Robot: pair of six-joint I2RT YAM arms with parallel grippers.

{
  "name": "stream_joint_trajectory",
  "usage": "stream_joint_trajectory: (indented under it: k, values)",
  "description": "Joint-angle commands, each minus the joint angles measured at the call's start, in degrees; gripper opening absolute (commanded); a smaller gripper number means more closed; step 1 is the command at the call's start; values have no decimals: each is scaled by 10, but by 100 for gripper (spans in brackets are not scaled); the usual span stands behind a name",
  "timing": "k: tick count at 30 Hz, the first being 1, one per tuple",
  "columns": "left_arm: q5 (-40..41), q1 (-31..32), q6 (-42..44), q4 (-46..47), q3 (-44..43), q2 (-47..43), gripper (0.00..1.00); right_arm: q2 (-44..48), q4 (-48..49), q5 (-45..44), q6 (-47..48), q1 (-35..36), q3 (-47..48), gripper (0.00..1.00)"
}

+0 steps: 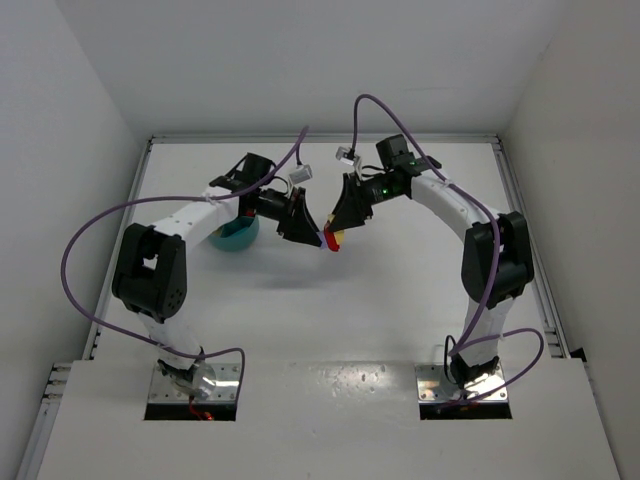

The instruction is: Sort the legos into containers by color

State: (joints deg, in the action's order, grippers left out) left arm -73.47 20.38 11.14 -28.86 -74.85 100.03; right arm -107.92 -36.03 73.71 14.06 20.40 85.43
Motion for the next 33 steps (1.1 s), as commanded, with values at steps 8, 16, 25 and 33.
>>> stream_joint_trajectory:
  k: [8, 16, 25, 33]
  values:
    - [17, -4, 46, -14, 10, -20, 17, 50, 9, -31, 52, -14, 4, 0]
    - [89, -53, 152, -102, 35, -46, 12, 68, -44, -56, 91, -38, -5, 0]
    - [139, -104, 178, -108, -12, -73, 10, 73, -58, -140, 107, -70, -22, 0]
    - [163, -170, 146, -65, -38, -115, 9, 78, 130, -185, 41, -57, -22, 0]
